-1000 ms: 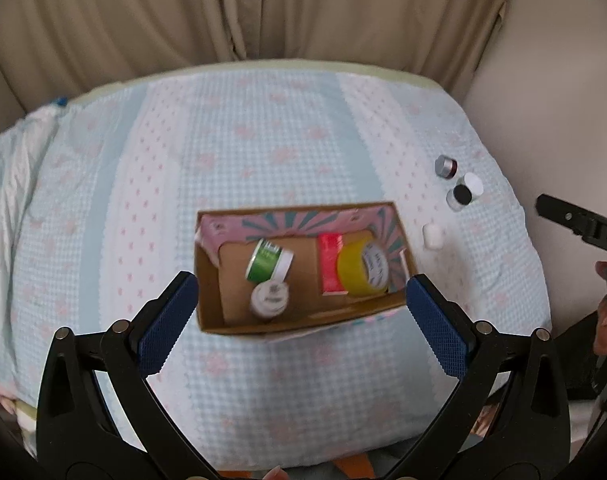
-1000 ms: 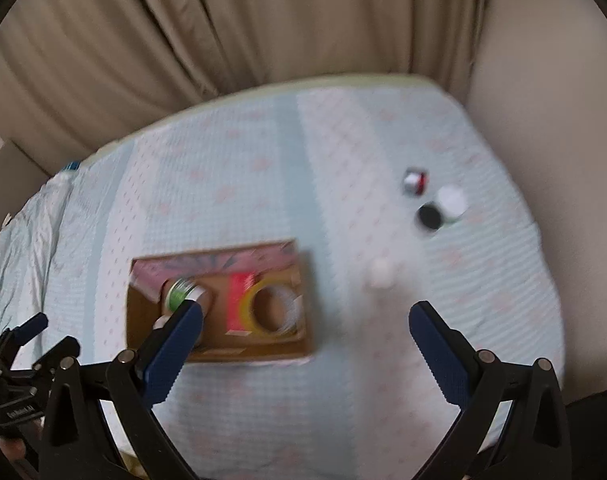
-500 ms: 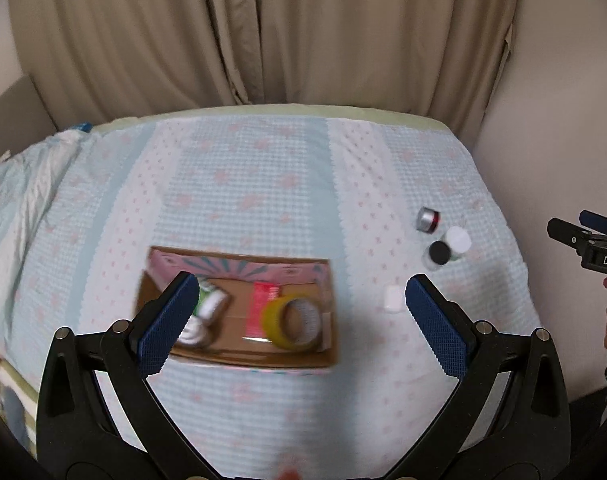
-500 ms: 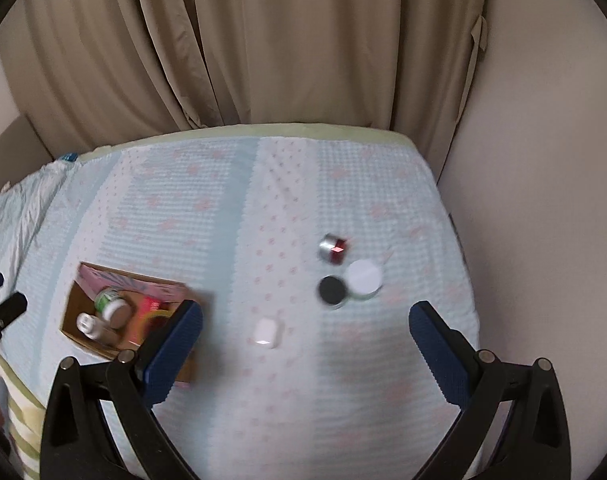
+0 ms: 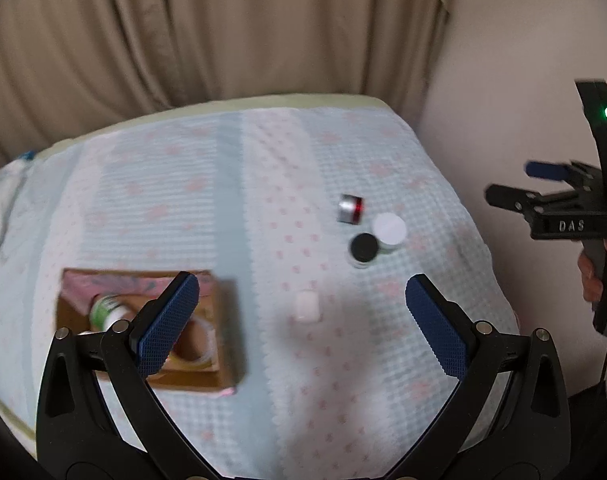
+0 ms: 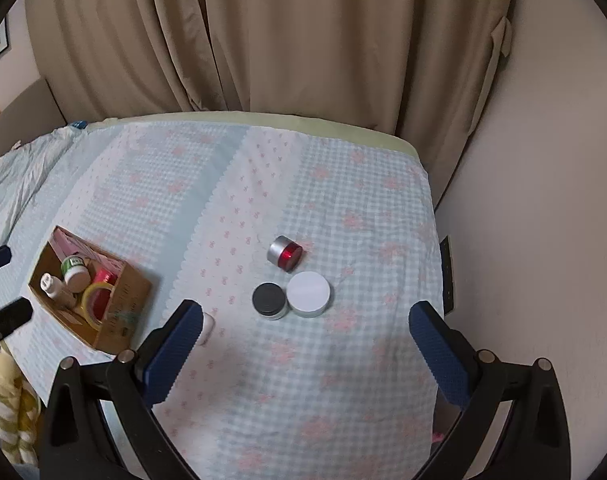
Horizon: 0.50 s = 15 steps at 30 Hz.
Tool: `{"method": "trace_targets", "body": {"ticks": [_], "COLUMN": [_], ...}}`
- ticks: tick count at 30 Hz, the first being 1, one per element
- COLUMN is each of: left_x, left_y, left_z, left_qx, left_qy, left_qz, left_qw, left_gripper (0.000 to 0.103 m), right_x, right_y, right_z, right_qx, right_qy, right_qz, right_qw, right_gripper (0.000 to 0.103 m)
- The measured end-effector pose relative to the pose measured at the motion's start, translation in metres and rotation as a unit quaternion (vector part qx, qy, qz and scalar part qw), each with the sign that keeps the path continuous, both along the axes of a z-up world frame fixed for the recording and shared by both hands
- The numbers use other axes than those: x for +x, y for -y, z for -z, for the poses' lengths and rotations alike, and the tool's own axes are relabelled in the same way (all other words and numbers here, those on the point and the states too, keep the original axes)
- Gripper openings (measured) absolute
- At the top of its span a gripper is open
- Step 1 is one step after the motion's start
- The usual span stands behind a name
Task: Organize rigid objects
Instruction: 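Lift both grippers out of the box and move toward the jars, then grasp the black-lidded jar with the left gripper while the right gripper grasps the white-lidded jar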
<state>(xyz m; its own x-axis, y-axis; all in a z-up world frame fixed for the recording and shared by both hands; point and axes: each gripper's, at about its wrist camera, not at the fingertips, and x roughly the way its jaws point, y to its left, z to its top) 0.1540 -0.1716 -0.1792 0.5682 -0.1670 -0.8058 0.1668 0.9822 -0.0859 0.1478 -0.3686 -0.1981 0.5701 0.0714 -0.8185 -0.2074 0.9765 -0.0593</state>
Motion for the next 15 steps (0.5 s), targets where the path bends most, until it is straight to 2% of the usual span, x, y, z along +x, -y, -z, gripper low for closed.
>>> {"method": "trace_targets", "body": {"ticks": [5,10,15], "left_x": [0.03,0.062,0.095], "left_y": [0.03,0.06,0.086], "left_z": [0.045,0.096,0.156], "left_qx": [-0.029,-0.022,-0.012], "left_qy": [-0.03,-0.054,-0.087], "left_qz": [0.036,0.063,0.088], "left_qw": [0.9985,0.9963,0.9922], "left_gripper": [0.103,0.103,0.103], "right_x": [0.022,0.04,0.06], "right_y": [0.016,0.026,0.027], "right_z": [0.032,0.081,0.129], "right_qx": [-0.004,-0.015,-0.044], "right_qy": [-0.034,-0.071,-0.092], "right_qz": [-0.004,-0.019,-0.066], "right_qw": [0.999,0.997,0.993], "right_gripper": [0.103,0.103,0.102]}}
